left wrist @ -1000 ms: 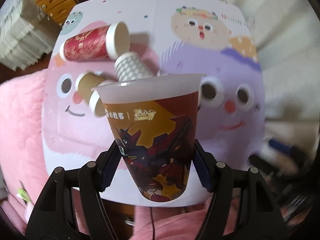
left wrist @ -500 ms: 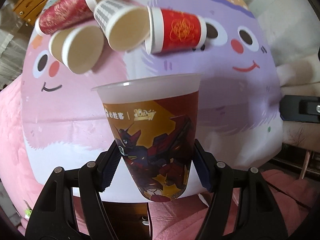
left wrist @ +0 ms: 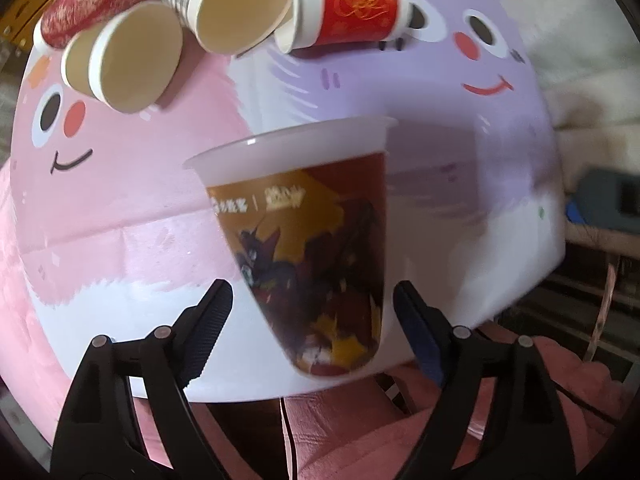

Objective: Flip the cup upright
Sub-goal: 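Lift the clear printed cup with the left tool, turning it rim up, then grasp the clear printed cup with the right tool while the left tool releases it, then lower the clear printed cup rim up onto the tablecloth with the right tool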

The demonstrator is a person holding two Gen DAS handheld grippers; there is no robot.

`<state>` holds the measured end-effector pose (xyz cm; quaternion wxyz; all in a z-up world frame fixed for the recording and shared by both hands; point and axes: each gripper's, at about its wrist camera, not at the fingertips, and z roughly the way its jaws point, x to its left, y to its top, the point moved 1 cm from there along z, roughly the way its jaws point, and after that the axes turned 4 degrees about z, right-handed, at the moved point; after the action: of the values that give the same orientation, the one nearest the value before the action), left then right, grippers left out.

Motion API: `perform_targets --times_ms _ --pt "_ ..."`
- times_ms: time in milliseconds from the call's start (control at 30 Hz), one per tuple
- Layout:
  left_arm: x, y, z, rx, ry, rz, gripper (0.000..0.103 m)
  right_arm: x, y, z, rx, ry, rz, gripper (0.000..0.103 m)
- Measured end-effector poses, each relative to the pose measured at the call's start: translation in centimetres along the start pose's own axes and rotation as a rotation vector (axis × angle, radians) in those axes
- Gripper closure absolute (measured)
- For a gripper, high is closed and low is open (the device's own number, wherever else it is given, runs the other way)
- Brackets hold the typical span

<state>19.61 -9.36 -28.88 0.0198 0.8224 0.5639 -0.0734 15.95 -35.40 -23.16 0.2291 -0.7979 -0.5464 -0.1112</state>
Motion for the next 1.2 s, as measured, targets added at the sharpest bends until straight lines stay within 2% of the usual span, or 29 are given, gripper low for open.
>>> perform_targets --times_ms 167,367,533,633,800,867,967,1000,1067,1200 --pt "2.0 -2.2 -4.0 -0.060 0.001 0.060 0.022 1.6 -1.1 0.5 -0.055 0.001 0.020 0.001" --pt "6.1 -5.4 -8.6 -0.227 0.039 0.005 0.022 5.6 -2.4 2.2 -0.144 -0.009 -0.021 0.000" --pt "11.6 -7.6 -11.6 -0.384 0.135 -0.052 0.022 10.1 -3.8 4.5 -0.219 -0.078 -0.112 0.000" --pt "14.0 -8.8 -12.8 -0.433 0.151 -0.046 0.022 12.5 -4.8 6.2 -0.267 -0.146 -0.181 0.000" --pt "16.7 -10.0 -14.3 -0.459 0.124 -0.070 0.022 15.5 -5.5 10.3 -0.287 -0.288 -0.280 0.000" --pt "17.5 -10.2 -14.3 -0.454 0.127 -0.080 0.022 15.9 -5.3 11.9 -0.265 -0.295 -0.275 0.000" --pt "18.3 -10.8 -14.2 -0.446 0.130 -0.072 0.022 15.6 -5.0 13.4 -0.252 -0.266 -0.240 0.001" --pt "18.1 -10.8 -14.0 -0.444 0.134 -0.069 0.022 15.5 -4.9 13.6 -0.253 -0.254 -0.230 0.005" --pt "18.3 -11.0 -13.8 -0.433 0.139 -0.057 0.022 15.2 -4.6 13.9 -0.254 -0.219 -0.202 0.023" --pt "18.4 -10.9 -13.3 -0.424 0.133 -0.049 0.022 14.5 -4.0 13.6 -0.265 -0.125 -0.137 0.024"
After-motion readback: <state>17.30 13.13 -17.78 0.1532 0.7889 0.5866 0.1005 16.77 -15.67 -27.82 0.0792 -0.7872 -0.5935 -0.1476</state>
